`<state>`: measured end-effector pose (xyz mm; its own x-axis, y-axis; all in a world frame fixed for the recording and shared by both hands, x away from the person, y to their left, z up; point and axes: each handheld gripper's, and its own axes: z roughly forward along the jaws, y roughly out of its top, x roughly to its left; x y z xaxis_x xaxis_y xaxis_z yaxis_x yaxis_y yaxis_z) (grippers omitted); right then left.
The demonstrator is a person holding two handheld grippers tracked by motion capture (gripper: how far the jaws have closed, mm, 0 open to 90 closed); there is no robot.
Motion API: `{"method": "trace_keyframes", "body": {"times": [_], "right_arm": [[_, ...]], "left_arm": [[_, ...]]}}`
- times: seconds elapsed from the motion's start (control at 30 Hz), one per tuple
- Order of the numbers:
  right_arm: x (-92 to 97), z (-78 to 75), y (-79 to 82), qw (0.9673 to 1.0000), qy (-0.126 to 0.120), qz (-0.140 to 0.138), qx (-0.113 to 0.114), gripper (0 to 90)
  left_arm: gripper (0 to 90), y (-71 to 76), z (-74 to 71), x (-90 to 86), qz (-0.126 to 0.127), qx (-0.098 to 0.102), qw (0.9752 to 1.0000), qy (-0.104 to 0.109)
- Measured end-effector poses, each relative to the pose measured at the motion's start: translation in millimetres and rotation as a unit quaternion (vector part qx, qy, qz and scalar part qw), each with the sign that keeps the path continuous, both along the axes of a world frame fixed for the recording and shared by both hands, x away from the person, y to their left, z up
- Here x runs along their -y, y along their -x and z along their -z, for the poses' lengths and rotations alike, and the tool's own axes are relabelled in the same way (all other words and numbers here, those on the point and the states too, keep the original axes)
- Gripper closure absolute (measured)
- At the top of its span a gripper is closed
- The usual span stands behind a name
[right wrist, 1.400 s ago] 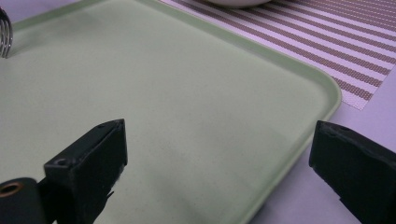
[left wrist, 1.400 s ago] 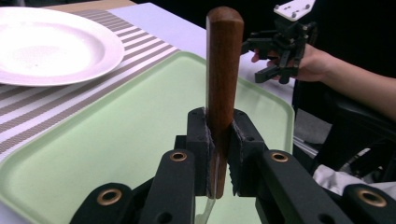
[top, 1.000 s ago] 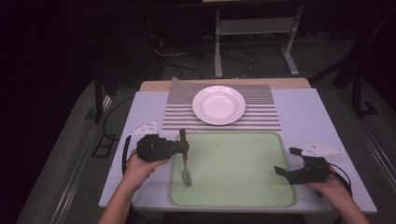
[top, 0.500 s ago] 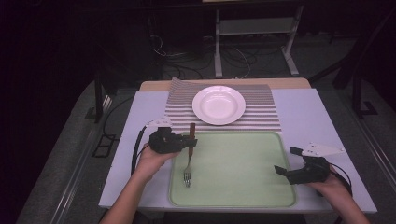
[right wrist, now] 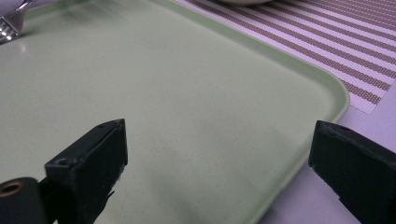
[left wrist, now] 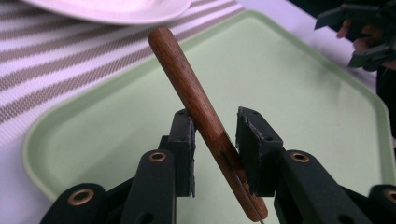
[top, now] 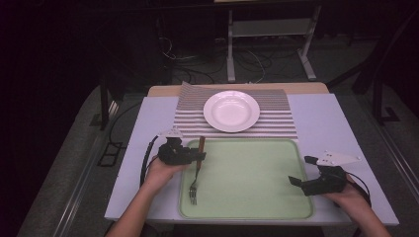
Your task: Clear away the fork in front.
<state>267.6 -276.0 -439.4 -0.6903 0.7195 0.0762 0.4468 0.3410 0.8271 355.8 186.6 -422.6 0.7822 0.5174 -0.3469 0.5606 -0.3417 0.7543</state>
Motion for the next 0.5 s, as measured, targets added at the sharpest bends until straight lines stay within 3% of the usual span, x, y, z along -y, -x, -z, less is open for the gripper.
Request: {"method": "trace_keyframes", "body": {"times": [0.33, 0.5], "right_arm": [[-0.2, 0.2, 0.2, 1.0, 0.001, -0.001, 0.001, 4.8], [-0.8, 0.3, 0.2, 1.0, 0.002, -0.001, 0.001, 5.1]], "left_arm": [[67.6, -0.8, 10.3, 5.7, 0.001, -0.012, 0.9991, -0.041], [68.2, -1.7, 13.6, 8.8, 0.004, -0.014, 0.9987, -0.049]]}}
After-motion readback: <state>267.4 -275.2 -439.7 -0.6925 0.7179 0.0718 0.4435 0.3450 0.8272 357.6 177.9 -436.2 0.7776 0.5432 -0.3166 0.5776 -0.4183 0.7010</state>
